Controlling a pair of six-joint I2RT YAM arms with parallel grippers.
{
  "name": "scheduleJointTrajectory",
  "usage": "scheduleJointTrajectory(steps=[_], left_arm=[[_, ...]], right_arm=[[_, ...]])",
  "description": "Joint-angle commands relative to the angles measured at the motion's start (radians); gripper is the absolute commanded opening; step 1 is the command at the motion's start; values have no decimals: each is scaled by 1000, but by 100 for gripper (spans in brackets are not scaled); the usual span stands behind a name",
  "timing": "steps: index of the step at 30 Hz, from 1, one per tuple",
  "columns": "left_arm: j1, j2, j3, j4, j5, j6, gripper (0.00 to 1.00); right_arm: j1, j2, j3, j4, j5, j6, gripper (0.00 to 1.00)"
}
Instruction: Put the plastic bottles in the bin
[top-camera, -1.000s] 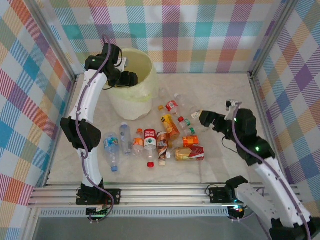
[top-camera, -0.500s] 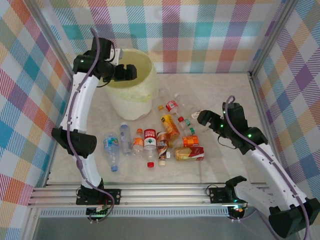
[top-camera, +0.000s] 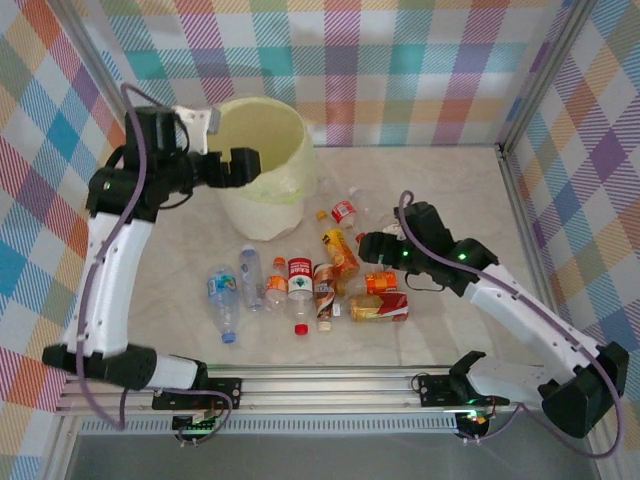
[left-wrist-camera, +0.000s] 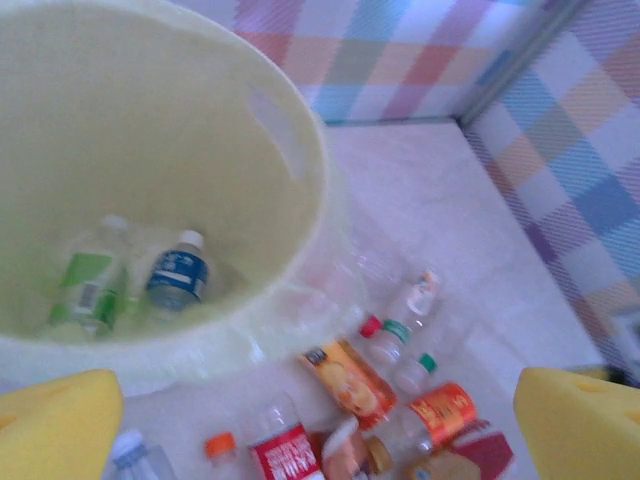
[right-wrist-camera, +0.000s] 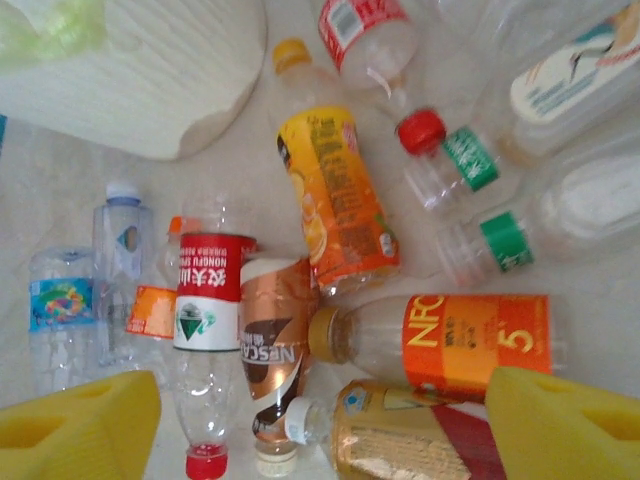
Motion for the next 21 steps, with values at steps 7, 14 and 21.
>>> scheduleJointTrajectory(steps=[7,14,21], left_arm=[[-7,-379,-516,242,266,-112,100],[-9,-549,-777,292,274,-193,100],[-9,-663,-922,331,379,-160,100]], right_arm=[[142,186,42,44,3,66,71],[187,318,59,127,-29,104,72],[199,454,114,162,-45,118,71]])
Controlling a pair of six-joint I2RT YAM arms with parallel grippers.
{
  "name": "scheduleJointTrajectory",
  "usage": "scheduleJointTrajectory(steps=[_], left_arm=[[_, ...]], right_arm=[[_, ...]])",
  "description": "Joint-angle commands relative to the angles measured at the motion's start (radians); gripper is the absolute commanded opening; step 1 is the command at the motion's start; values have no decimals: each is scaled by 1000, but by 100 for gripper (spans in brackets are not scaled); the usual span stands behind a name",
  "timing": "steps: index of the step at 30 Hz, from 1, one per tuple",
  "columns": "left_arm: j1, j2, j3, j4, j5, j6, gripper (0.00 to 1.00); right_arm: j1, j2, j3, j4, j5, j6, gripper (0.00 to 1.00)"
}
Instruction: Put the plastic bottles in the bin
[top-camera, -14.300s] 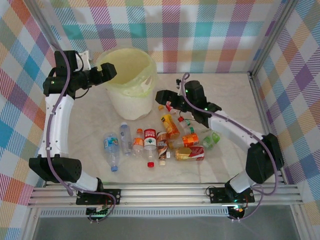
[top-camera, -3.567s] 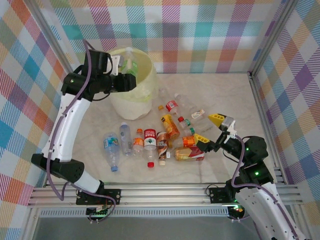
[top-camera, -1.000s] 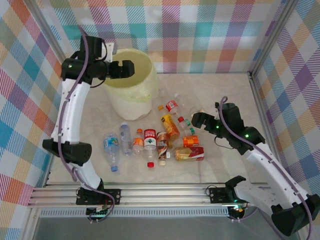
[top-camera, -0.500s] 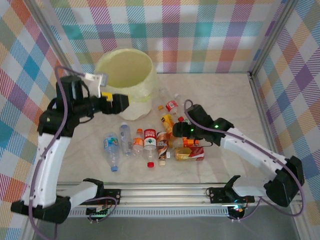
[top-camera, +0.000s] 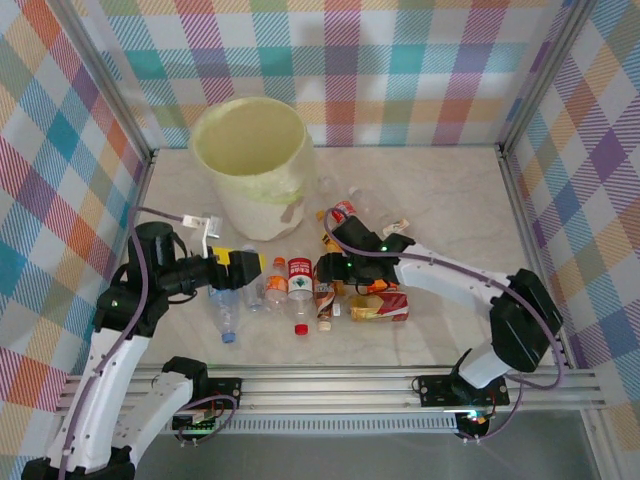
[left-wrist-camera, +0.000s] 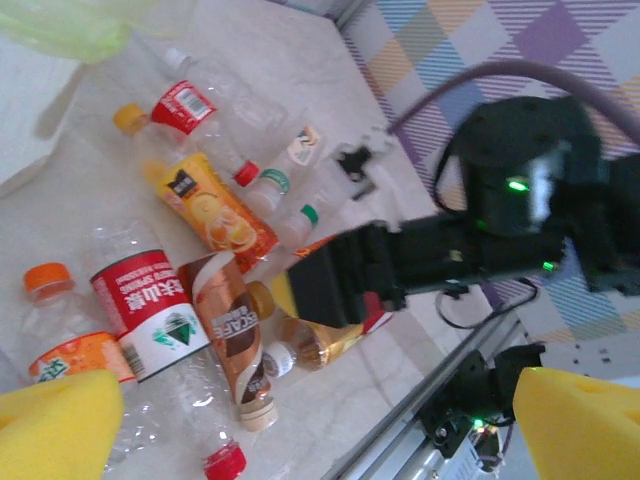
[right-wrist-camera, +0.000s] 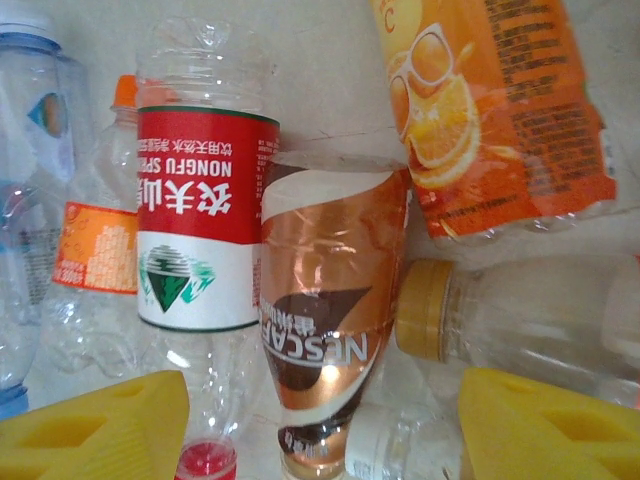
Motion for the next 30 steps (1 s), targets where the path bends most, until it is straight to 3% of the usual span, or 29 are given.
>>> scheduleJointTrajectory(steps=[1,9,30], left_arm=[[-8,-44,-61,70,76,-7,100],[-7,-51,-129,94,78,-17,100],[-9,-45,-139,94,73,-16,100]], right_arm=[[7,48,50,35,-16,25,71],[7,166,109,33,-12,26,71],[7,294,140,40,13,36,73]])
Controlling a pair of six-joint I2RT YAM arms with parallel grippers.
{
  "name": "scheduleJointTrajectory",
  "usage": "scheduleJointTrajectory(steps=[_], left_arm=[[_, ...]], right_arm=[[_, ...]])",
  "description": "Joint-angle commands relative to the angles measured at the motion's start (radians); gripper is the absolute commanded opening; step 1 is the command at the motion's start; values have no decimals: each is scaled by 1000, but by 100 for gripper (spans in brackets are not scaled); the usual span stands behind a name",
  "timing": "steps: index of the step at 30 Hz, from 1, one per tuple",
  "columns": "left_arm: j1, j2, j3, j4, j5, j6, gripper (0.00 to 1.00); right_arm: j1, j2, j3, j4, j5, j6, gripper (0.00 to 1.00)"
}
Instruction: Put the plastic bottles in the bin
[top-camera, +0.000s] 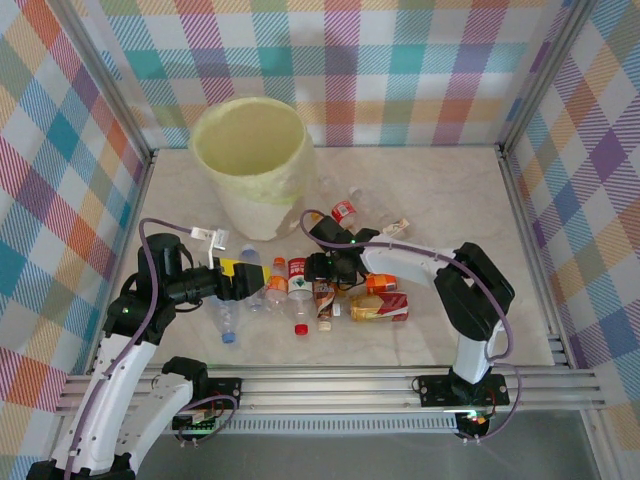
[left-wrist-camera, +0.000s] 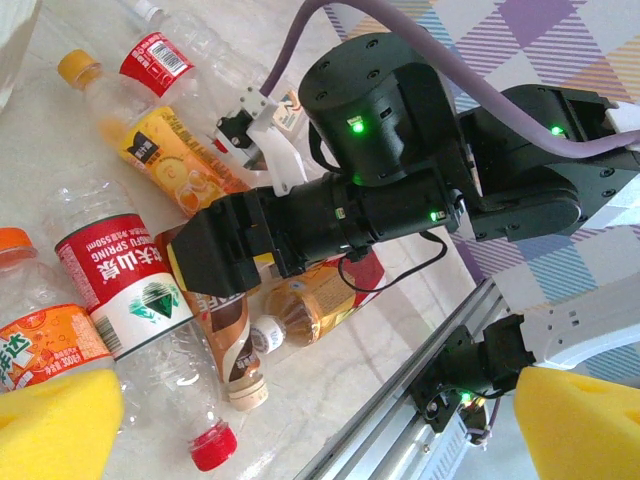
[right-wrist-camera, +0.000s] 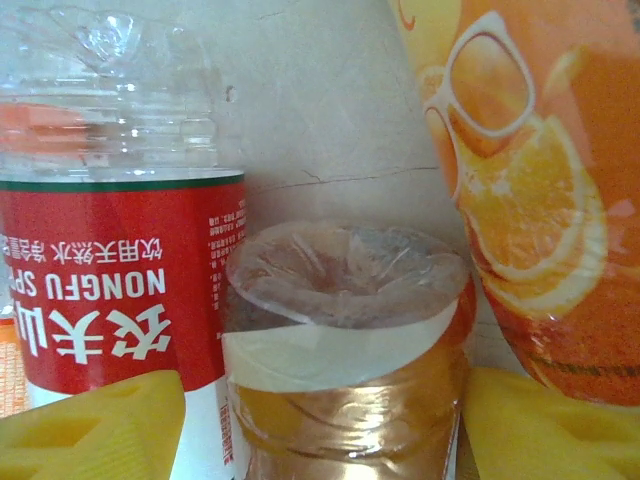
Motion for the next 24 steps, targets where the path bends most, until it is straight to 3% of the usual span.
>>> scheduleJointTrajectory(steps=[1,24], left_arm=[[-9,-5,-7,25,20,-6,100],[-10,4,-2,17,7,-19,100]], right_arm=[[5,25,16,9,9,10,73],[4,33,14,36,31,-23,60]])
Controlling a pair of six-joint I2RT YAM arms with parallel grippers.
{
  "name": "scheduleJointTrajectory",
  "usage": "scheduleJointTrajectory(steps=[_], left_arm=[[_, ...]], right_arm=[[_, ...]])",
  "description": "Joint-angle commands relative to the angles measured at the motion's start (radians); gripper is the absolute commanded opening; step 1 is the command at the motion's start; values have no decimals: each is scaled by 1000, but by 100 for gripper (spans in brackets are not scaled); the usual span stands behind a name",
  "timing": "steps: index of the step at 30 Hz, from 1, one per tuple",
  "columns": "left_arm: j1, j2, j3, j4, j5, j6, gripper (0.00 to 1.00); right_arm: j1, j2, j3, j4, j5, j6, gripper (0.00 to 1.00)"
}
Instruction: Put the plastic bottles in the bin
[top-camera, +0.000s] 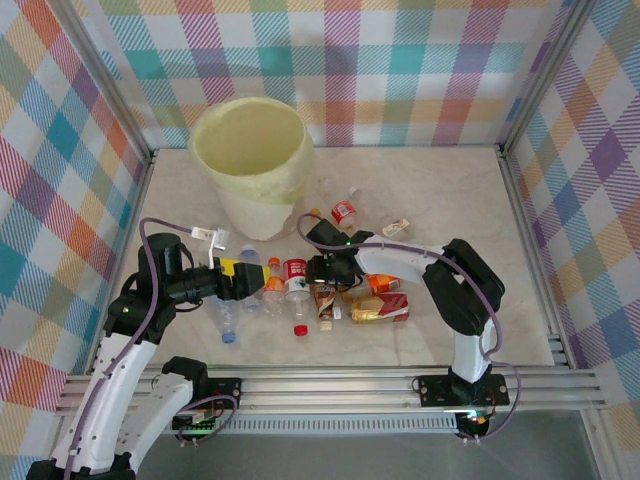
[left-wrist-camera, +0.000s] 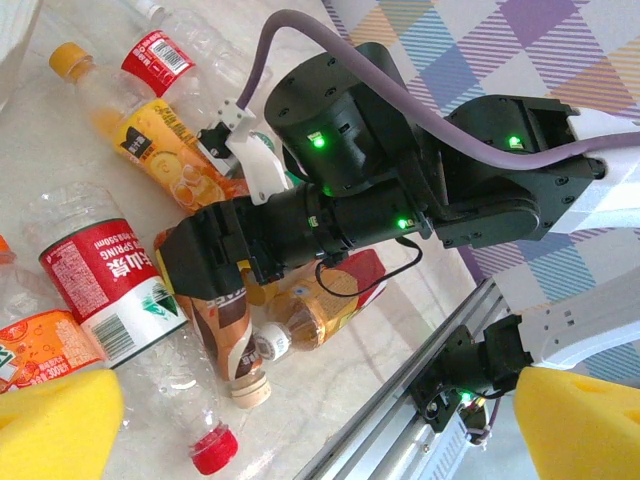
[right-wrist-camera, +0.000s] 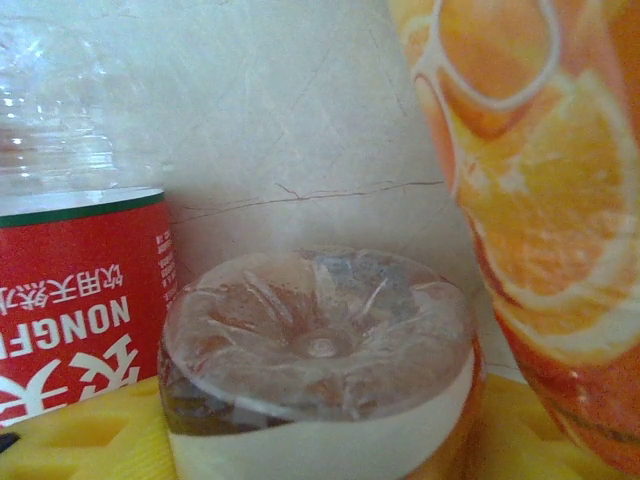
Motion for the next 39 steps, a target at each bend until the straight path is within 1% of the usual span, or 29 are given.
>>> scheduleJointTrajectory(steps=[1,9,13,16,23,28,30,39], left_arm=[[-10,-1,1,14,8,-16,100],[-17,-5,8,-12,-39,-55,100],[-36,-19,-13,29,-61,-116,100],[-71,-23,-29,67,-95,-154,100],[-203,-1,-96,203,-147,-244,100],[-310,13,-135,318,-196,-294,100],[-352,32,-151,387,-212,-316,100],[-490,152,-167,519,-268,-351,97]], right_arm=[[4,-35,7,8,26,-23,59],[3,-175,-52,41,34,-76,56],[1,-251,-53,46,1,-99,56],[-7,-307,-43,54,-40,-107,56],[-13,-407,2,75,-125,-109,56],[-19,-439,24,107,-184,-85,57],[-21,-446,33,120,-204,-76,57],[-21,-478,48,142,-236,-54,57]])
